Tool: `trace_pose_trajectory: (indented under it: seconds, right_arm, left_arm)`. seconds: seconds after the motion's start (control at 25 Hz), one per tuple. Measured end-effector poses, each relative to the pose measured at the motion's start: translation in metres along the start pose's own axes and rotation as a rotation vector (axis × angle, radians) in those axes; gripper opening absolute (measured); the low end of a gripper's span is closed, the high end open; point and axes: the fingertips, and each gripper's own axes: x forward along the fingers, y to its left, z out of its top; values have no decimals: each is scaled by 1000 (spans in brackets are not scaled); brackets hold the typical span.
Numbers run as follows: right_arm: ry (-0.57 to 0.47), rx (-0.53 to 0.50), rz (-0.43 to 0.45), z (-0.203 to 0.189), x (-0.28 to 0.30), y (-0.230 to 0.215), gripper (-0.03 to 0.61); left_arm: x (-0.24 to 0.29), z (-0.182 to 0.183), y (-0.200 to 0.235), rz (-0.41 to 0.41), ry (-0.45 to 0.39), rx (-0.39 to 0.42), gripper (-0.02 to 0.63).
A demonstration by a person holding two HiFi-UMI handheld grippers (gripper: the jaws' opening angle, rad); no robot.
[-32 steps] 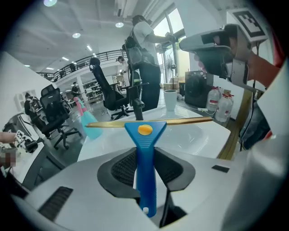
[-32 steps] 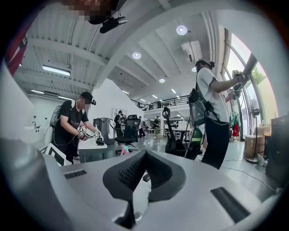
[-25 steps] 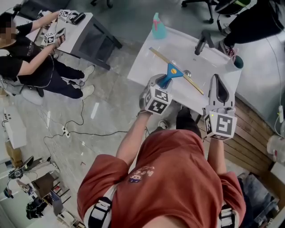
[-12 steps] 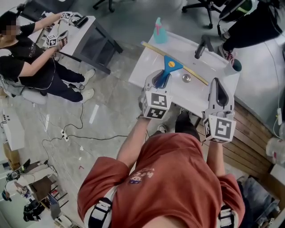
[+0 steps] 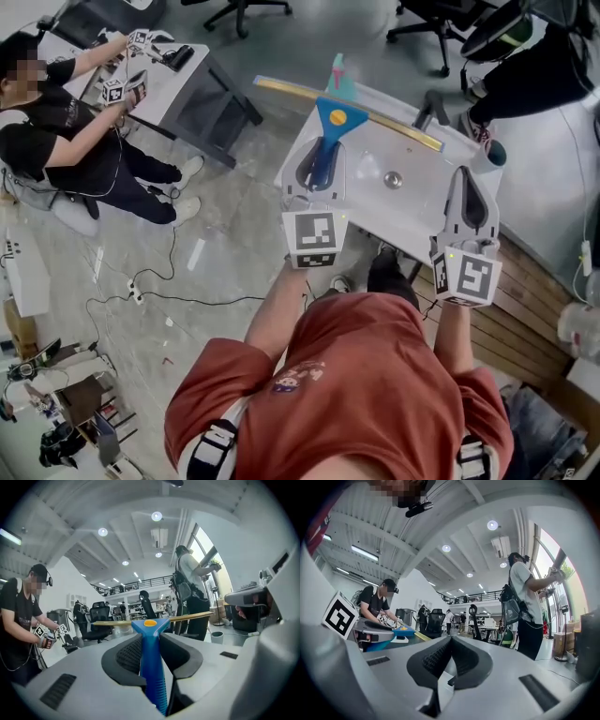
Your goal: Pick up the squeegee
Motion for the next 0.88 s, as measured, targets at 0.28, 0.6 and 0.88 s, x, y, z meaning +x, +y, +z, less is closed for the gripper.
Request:
trace_pose_trajectory:
  seconds: [0.28, 0.6, 0.88]
  right_arm:
    - [-78, -10, -4, 30, 14, -4, 8]
    - [-167, -37, -52, 65, 14, -26, 8]
    - [-188, -33, -65, 77, 17, -34, 8]
  left_arm:
    - [-11, 61, 19, 87, -204, -35, 126]
    - [-28, 106, 27, 120, -391, -78, 126]
    - [-32, 116, 31, 127, -431, -82, 126]
